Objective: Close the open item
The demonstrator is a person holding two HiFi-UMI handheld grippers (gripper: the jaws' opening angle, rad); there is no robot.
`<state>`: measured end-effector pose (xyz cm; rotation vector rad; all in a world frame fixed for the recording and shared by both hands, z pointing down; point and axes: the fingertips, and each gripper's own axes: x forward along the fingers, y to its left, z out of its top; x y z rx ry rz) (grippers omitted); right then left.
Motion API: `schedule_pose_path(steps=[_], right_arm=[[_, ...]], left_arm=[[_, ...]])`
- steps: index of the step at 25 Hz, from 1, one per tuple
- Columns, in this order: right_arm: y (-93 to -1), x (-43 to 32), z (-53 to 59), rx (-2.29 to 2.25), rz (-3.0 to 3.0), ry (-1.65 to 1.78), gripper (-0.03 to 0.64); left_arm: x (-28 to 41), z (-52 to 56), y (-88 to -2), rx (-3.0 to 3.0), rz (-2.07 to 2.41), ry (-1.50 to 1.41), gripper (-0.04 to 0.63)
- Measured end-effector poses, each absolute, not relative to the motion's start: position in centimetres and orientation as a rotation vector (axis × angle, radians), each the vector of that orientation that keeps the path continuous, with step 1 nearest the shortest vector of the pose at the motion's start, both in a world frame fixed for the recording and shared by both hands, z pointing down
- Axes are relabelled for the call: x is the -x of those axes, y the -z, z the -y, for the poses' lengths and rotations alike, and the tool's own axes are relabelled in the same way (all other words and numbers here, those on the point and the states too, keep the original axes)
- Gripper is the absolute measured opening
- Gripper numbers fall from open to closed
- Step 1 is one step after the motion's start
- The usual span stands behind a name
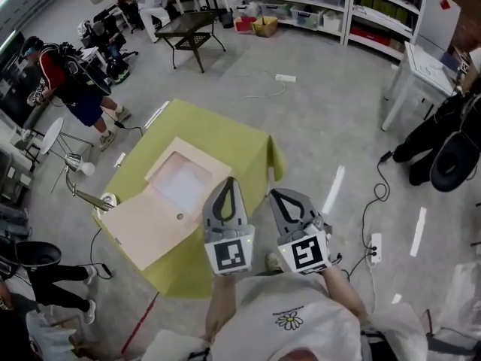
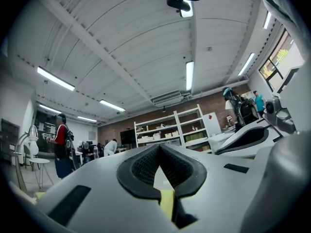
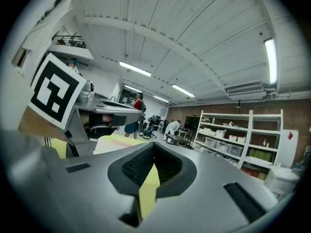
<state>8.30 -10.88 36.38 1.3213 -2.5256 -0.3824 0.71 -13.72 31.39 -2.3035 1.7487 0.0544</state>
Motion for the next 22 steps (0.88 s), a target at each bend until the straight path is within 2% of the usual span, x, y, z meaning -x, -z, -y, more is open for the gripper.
schedule_pose_path(steps=[11,22], right_arm=[[-36.1,-3.0,16.3,-1.011,2.844,0.274,0.013],[-34.7,6.9,16.0,-0.480,3.017,0.272,0.012]], left_arm=[[6.5,16.3,-33.2,2.090,-2.083,-0.024,0.014],[19.4,7.1,-33.3,1.462,-2.631,0.061,0.014]])
